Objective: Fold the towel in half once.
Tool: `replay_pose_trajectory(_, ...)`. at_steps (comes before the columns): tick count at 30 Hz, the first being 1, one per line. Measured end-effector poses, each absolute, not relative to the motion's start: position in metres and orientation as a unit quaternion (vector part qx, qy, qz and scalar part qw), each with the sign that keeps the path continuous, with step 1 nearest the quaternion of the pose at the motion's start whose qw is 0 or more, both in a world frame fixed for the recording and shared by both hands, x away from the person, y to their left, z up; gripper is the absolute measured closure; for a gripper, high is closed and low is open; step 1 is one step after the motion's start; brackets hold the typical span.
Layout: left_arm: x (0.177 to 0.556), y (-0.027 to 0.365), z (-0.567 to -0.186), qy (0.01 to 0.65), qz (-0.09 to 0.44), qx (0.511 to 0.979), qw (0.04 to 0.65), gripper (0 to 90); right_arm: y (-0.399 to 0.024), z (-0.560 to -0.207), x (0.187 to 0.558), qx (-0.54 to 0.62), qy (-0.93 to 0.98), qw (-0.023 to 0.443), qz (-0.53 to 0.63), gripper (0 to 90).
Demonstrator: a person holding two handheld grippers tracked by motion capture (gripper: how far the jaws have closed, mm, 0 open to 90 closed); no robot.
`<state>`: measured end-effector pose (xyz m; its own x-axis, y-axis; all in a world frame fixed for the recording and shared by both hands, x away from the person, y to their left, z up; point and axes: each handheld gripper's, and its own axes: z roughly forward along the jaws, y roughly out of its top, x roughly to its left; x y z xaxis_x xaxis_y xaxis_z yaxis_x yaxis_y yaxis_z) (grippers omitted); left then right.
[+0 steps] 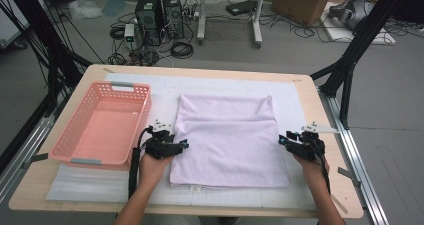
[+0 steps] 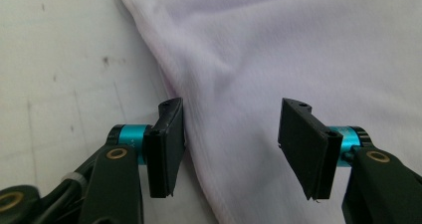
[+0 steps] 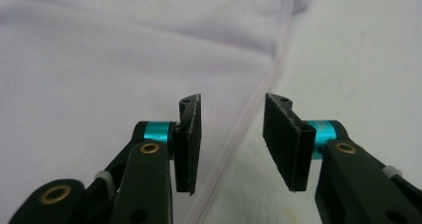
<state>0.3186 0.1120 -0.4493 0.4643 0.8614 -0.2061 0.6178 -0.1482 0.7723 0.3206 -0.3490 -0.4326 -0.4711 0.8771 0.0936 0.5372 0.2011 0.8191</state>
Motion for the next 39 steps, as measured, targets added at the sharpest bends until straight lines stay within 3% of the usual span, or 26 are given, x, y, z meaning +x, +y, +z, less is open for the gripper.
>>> replay_pose_trajectory(15,0.257,0.128,-0.451,0.478,0.095,0.746,0.454,43.7,-0.352,-0.439,0.241,0.455,0.781,0.146,0.403,57.5)
replay_pose_trajectory(20,0.242,0.131,-0.453,0.466,0.09,0.75,0.46,45.1,-0.351,-0.444,0.23,0.449,0.8,0.143,0.372,64.6)
replay_pose_trajectory(21,0.235,0.13,-0.455,0.458,0.098,0.753,0.462,49.9,-0.351,-0.445,0.228,0.452,0.799,0.142,0.372,78.0)
replay_pose_trajectory(22,0.233,0.129,-0.456,0.453,0.109,0.756,0.46,55.4,-0.351,-0.444,0.228,0.45,0.8,0.133,0.374,82.1)
replay_pose_trajectory(24,0.23,0.128,-0.456,0.442,0.111,0.766,0.453,77.1,-0.349,-0.444,0.227,0.453,0.799,0.133,0.372,84.7)
replay_pose_trajectory(25,0.228,0.128,-0.456,0.444,0.11,0.765,0.453,83.5,-0.35,-0.444,0.227,0.456,0.797,0.132,0.374,85.2)
replay_pose_trajectory(39,0.188,0.133,-0.452,0.432,0.089,0.774,0.454,83.2,-0.364,-0.44,0.185,0.47,0.794,0.099,0.372,85.9)
